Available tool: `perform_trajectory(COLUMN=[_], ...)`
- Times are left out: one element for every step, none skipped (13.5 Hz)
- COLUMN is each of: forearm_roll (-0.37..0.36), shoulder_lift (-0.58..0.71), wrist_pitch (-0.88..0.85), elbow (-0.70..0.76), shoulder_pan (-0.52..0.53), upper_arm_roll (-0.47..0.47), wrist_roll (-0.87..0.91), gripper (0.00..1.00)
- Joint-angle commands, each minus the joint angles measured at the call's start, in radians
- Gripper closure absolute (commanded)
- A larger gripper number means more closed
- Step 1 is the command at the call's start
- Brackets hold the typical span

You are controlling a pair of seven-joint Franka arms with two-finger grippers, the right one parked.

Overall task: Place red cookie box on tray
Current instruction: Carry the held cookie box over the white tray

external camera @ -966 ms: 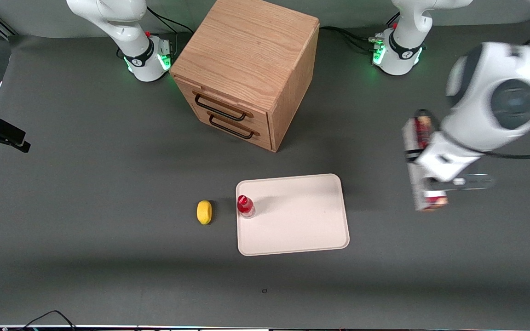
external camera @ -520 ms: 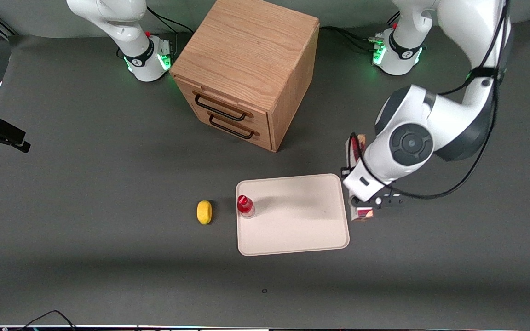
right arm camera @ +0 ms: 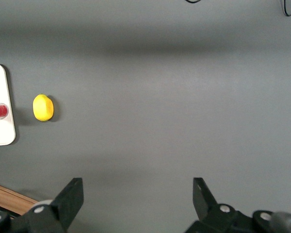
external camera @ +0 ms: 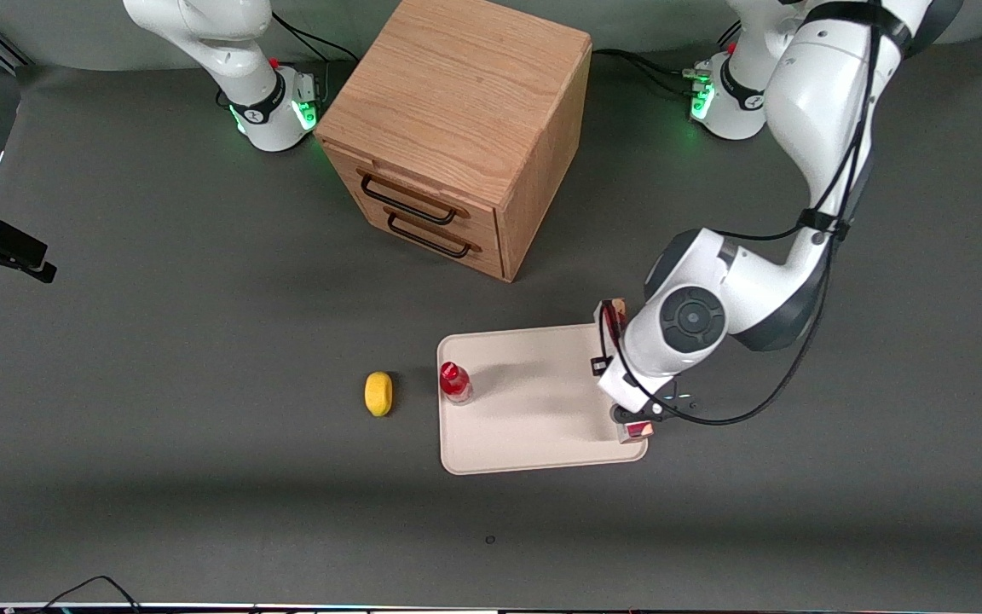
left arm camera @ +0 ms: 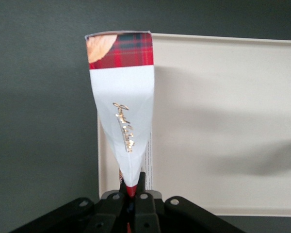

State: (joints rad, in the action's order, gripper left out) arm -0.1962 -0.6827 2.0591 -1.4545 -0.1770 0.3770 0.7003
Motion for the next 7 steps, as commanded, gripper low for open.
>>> perform_trajectory(forearm_roll=[-0.086,-0.094,-0.098,-0.118,-0.146,-0.149,-0.150], shoulder_lift=[-0.038,-0.055,-0.064,-0.072,-0.084,-0.093,-0.098], wrist_pitch=[0.051,0.074,0.085,0.102,0.116,0.128,0.136], elbow=[0.019,0.017,0.016,0.014,0.014,0.014,0.014], shoulder_pan=[-0.024,-0.024,-0.025,-0.027,-0.026,-0.024,-0.024], upper_arm_roll=[-0.001,-0.001,-0.001,-0.003,-0.003,-0.004,-0.004], wrist_roll=[0.044,0.056,0.056,0.056,0.057,0.056,0.056], gripper=[1.00,1.00,1.00,1.00,1.00,1.00,1.00])
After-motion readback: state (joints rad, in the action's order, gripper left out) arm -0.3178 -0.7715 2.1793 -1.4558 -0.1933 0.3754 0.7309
